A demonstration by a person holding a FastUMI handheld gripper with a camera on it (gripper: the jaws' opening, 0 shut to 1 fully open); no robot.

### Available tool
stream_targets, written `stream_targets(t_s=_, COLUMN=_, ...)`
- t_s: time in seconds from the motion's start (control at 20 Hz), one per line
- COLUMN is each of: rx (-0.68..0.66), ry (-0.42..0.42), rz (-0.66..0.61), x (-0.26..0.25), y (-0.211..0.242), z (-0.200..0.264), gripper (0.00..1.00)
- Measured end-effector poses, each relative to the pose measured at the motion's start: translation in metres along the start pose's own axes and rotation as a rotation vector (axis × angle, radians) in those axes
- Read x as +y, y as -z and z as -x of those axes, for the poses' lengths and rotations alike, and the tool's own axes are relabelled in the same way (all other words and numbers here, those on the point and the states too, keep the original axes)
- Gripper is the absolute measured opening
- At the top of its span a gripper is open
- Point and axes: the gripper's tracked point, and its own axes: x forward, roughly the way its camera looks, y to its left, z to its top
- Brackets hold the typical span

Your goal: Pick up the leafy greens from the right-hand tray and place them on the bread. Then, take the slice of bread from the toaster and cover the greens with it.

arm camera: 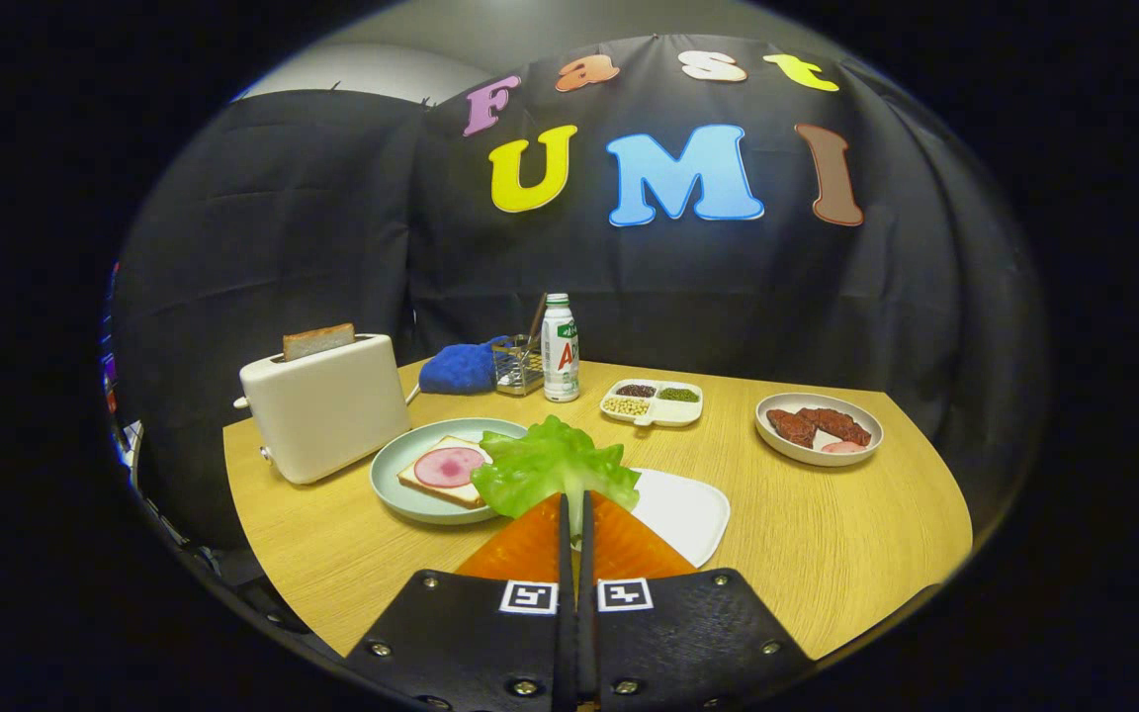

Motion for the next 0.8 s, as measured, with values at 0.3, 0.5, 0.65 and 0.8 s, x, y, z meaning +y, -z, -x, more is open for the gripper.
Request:
stream_targets(t_s=0.3, rx=-0.078, ry=-0.017, rz=-0.096, x=0.039, y=-0.015, z=-0.021, gripper=0.01)
stream_targets(t_s=0.5, rx=-0.082, ry=-0.033, rz=-0.12, x=0.061, y=-0.019, z=-0.034, gripper=0.01)
stream_targets(t_s=0.65, rx=-0.075, ry=-0.048, rz=-0.124, x=0.08, y=-0.021, z=-0.049, gripper=0.01)
stream_targets(t_s=0.8, rx=-0.064, ry=-0.069, rz=-0.106, x=0.1, y=-0.021, z=-0.069, gripper=0.01)
